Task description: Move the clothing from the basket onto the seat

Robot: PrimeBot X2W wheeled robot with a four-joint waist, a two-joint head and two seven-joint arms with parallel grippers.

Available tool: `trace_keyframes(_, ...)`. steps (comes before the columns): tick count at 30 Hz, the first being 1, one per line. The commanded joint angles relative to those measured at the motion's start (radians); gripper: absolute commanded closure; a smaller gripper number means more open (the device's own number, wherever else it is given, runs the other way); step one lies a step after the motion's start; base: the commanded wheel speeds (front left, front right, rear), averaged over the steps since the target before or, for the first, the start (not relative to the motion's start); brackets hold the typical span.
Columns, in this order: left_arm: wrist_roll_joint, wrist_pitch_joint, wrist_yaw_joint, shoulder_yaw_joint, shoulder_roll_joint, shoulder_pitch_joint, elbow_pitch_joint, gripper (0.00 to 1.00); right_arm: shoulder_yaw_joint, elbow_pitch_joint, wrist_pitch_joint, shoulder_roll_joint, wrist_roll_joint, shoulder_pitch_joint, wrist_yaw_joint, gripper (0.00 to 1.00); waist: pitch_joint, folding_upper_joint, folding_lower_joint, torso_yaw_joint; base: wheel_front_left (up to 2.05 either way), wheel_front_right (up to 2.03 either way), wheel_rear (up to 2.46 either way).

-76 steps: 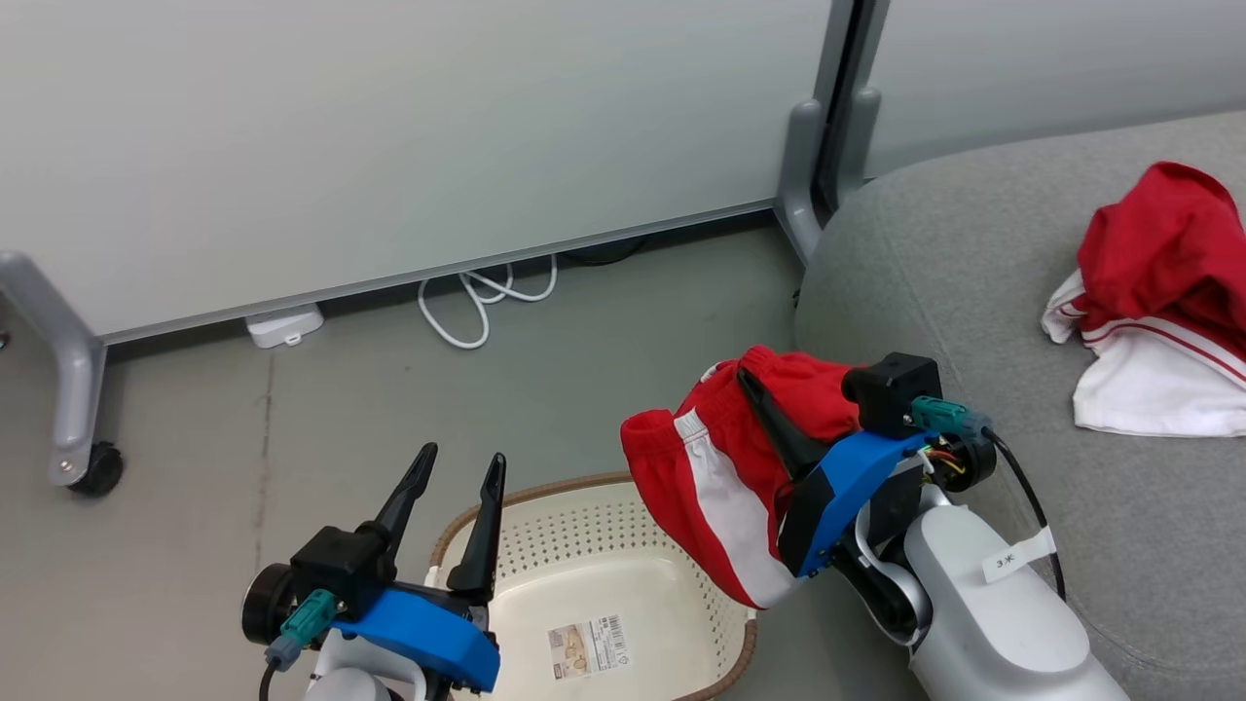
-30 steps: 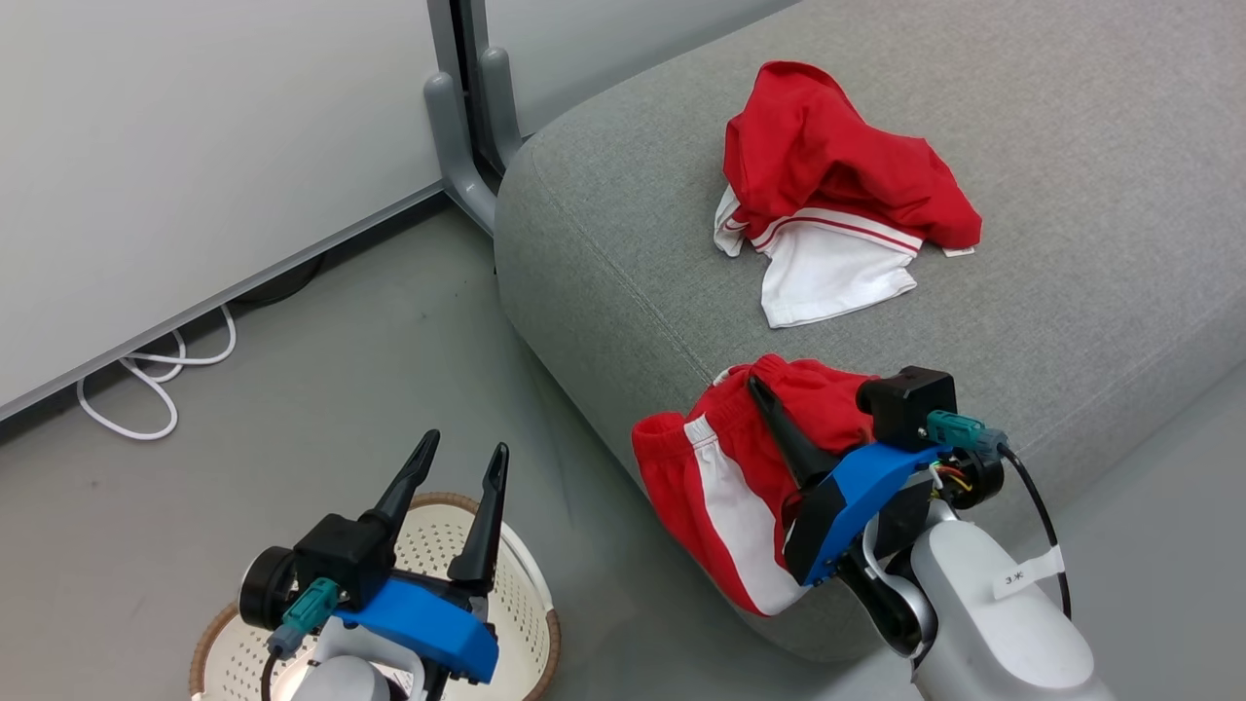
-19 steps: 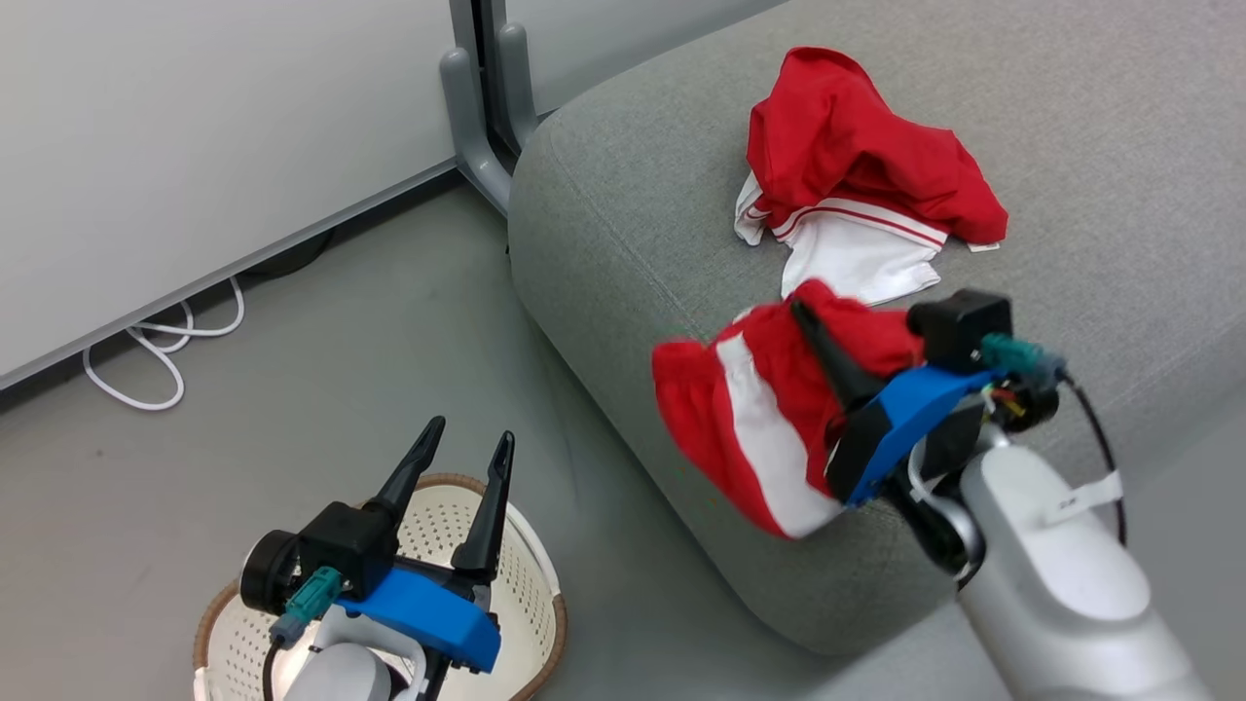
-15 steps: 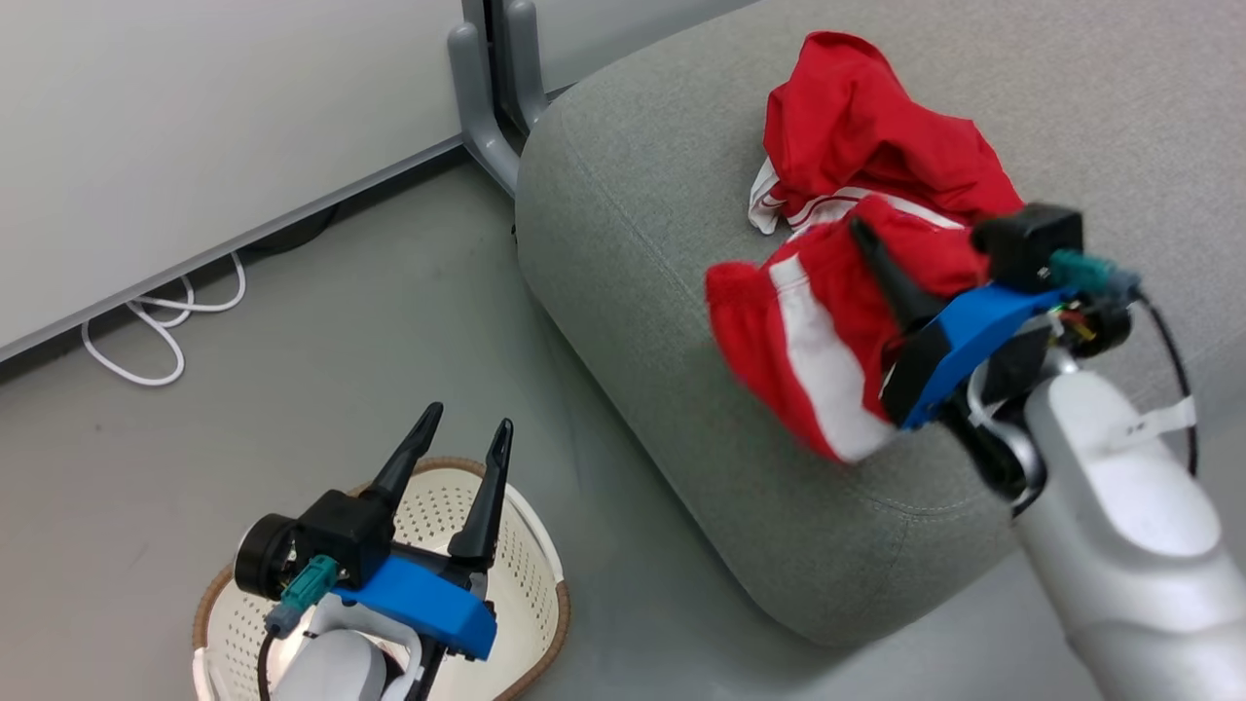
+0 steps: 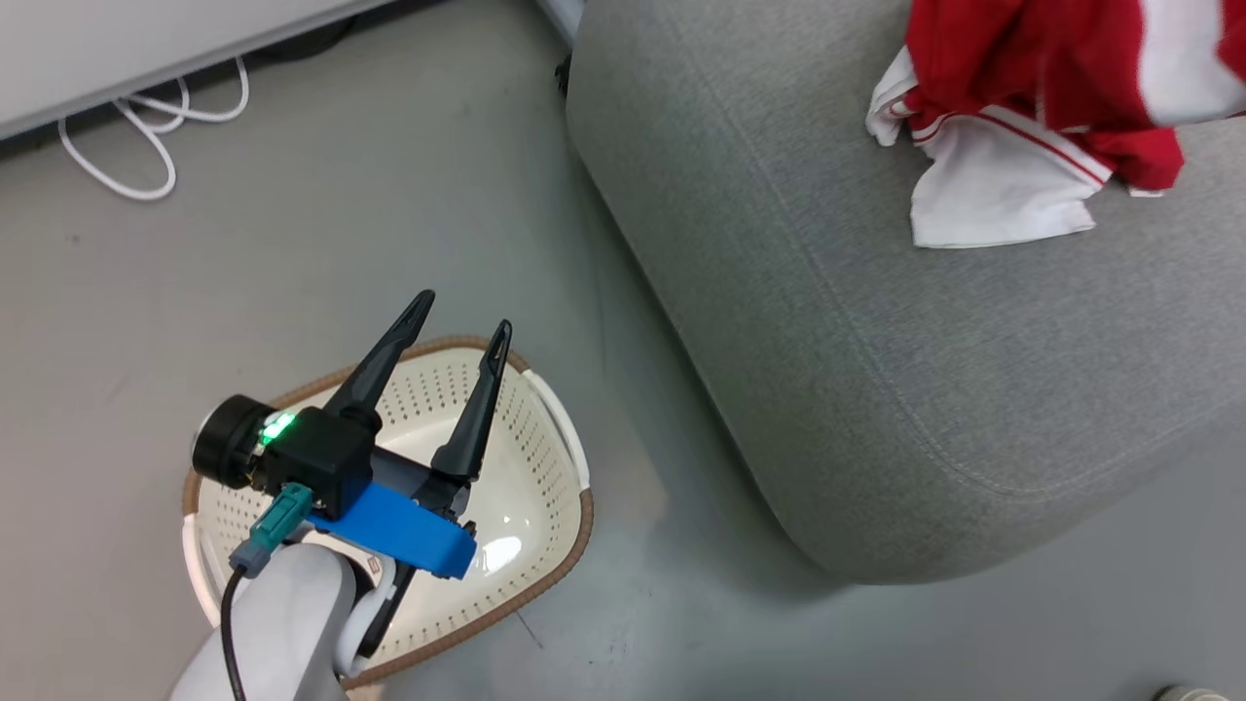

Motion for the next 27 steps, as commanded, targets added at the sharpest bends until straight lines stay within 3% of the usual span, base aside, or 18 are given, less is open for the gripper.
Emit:
trace_keyframes(1, 0.010, -0.003, -0.001, -0.011, 0.016, -0.031, -0.015, 0.00, -0.046, -0.016, 0.006, -0.020, 0.008, -0.030, 0.000, 1.00, 0.098, 0.0000, -0.0001, 0.059, 0.00, 0.00, 0.00)
trace_keyframes(6, 0.022, -0.003, -0.001, -0.026, 0.061, -0.086, -0.076, 0.00, -0.178, -0.032, 0.021, -0.054, -0.006, -0.062, 0.000, 1.00, 0.214, 0.0000, -0.0001, 0.084, 0.00, 0.00, 0.00)
trace_keyframes(11, 0.031, -0.001, -0.001, -0.030, 0.092, -0.124, -0.132, 0.00, -0.259, 0.010, -0.031, -0.050, -0.025, -0.028, 0.000, 1.00, 0.298, 0.0000, -0.0001, 0.102, 0.00, 0.00, 0.00)
trace_keyframes(19, 0.033, 0.013, 0.005, -0.025, 0.129, -0.144, -0.198, 0.00, -0.255, 0.148, -0.156, -0.032, -0.035, 0.038, 0.000, 1.00, 0.370, 0.0000, -0.0001, 0.108, 0.00, 0.00, 0.00)
trace_keyframes(27, 0.022, 0.010, 0.024, -0.014, 0.137, -0.126, -0.212, 0.00, -0.198, 0.257, -0.233, -0.045, -0.018, 0.020, 0.000, 1.00, 0.372, 0.0000, -0.0001, 0.098, 0.00, 0.00, 0.00)
